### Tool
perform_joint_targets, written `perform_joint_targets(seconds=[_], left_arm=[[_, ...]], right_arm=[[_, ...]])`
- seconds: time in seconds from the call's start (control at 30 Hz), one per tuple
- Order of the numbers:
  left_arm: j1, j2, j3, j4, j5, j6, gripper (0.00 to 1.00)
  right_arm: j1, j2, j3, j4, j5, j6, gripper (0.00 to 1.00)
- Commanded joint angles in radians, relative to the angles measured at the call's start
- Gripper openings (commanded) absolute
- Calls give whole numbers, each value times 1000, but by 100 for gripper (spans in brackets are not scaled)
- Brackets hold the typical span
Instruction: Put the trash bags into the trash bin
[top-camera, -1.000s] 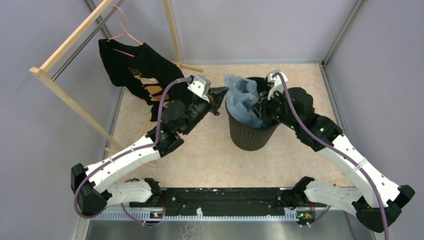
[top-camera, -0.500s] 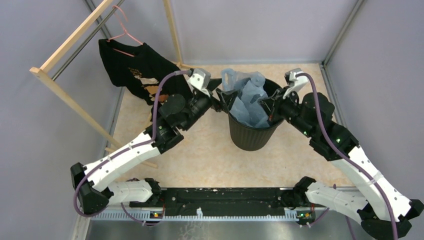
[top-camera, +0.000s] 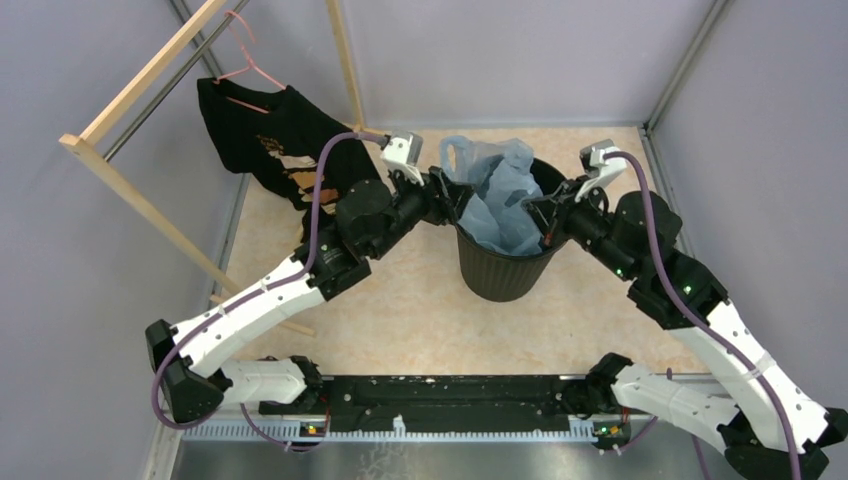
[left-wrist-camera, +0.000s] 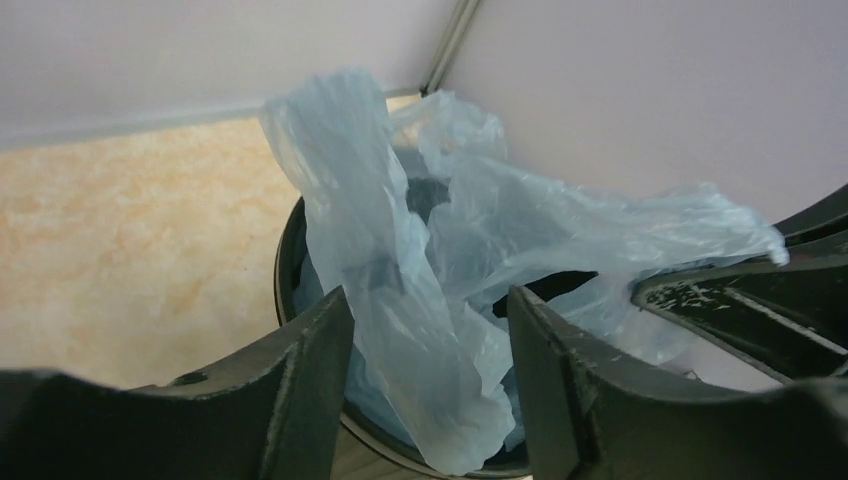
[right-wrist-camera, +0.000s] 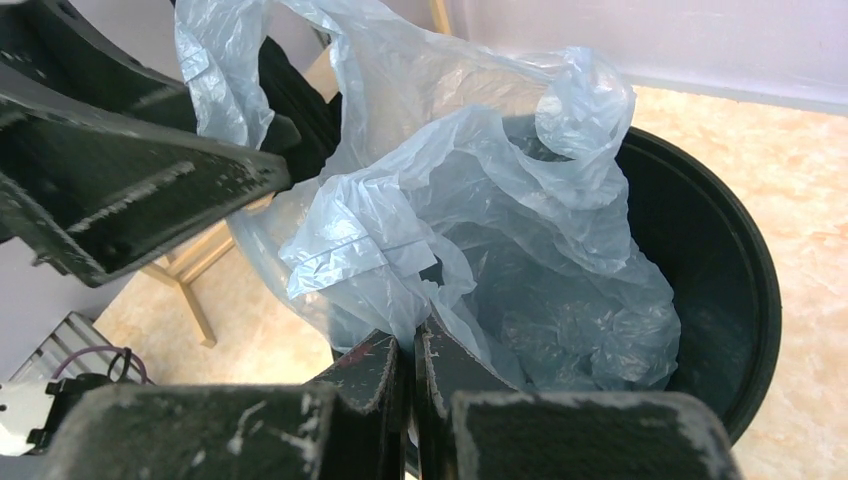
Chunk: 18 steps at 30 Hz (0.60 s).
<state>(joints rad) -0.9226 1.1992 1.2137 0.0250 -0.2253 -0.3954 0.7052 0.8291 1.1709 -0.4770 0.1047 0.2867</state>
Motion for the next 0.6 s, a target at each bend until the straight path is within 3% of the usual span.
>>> perform_joint_targets(seconds=[0.0,0.13,0.2,0.33,0.57], left_arm=[[-1,-33,-7,-20,39,-92,57],[1,-26,20,-114,21,-107,23],[0,-44,19,-143,6,-114,11],[1,-98,-5,-181,-20,-124,0],[1,-162,-35,-270,-61,-142,0]], right_arm=[[5,-35,17,25,15,-21,0],[4,-64,18,16,32,-19,0],[5,-82,22,-11,68,-15,0],[5,-137,27,-108,214,0,0],[5,-275,-13,-185,336,17,0]])
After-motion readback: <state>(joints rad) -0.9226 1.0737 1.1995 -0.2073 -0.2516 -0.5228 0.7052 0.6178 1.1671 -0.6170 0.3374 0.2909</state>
